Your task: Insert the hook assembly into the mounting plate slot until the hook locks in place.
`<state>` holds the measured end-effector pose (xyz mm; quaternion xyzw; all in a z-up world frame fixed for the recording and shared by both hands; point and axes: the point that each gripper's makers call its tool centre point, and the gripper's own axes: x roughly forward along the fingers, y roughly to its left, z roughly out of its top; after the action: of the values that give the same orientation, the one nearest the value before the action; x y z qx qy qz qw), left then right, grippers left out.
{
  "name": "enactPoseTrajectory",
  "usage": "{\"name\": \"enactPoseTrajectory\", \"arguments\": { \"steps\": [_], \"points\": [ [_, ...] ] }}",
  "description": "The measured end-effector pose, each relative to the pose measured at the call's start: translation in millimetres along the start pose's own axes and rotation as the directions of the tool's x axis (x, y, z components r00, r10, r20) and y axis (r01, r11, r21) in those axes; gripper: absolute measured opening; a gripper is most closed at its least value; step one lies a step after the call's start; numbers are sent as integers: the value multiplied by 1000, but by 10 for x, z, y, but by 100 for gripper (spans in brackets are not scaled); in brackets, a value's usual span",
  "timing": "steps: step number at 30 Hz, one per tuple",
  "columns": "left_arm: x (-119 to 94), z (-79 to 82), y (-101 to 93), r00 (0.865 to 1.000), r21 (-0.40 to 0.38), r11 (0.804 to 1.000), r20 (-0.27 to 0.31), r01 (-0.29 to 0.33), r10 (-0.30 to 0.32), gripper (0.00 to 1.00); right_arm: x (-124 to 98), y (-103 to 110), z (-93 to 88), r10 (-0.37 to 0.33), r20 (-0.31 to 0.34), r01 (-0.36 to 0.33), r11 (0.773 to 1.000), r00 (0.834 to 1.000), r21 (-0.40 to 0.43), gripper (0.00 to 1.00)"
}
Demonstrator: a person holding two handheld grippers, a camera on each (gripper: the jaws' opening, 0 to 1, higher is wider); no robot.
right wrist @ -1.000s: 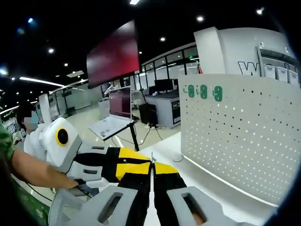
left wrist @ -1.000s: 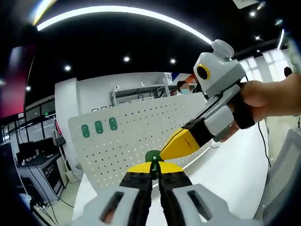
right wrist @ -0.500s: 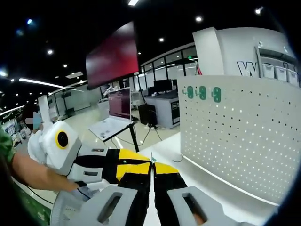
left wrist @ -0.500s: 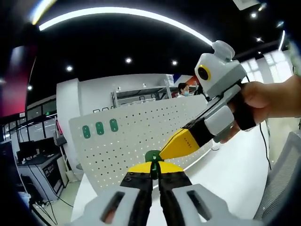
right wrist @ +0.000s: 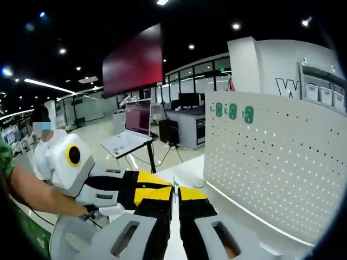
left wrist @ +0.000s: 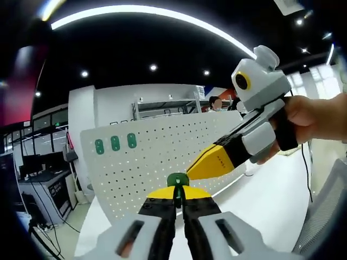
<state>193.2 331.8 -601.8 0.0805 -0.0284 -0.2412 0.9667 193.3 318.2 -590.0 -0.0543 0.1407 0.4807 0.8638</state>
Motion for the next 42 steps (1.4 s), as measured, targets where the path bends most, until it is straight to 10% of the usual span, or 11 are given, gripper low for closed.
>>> {"name": "enactPoseTrajectory", "arguments": {
  "steps": [23, 42],
  "points": [
    [228, 41, -29, 1000, -25, 1000, -13, 3, -3, 3, -265, -361, -7, -70, 45, 70, 998, 997, 0, 39],
    [549, 241, -10, 1000, -36, 999, -3, 6, -6, 3, -912, -757, -37, -135, 103, 134, 991, 986, 17, 69]
  ]
}}
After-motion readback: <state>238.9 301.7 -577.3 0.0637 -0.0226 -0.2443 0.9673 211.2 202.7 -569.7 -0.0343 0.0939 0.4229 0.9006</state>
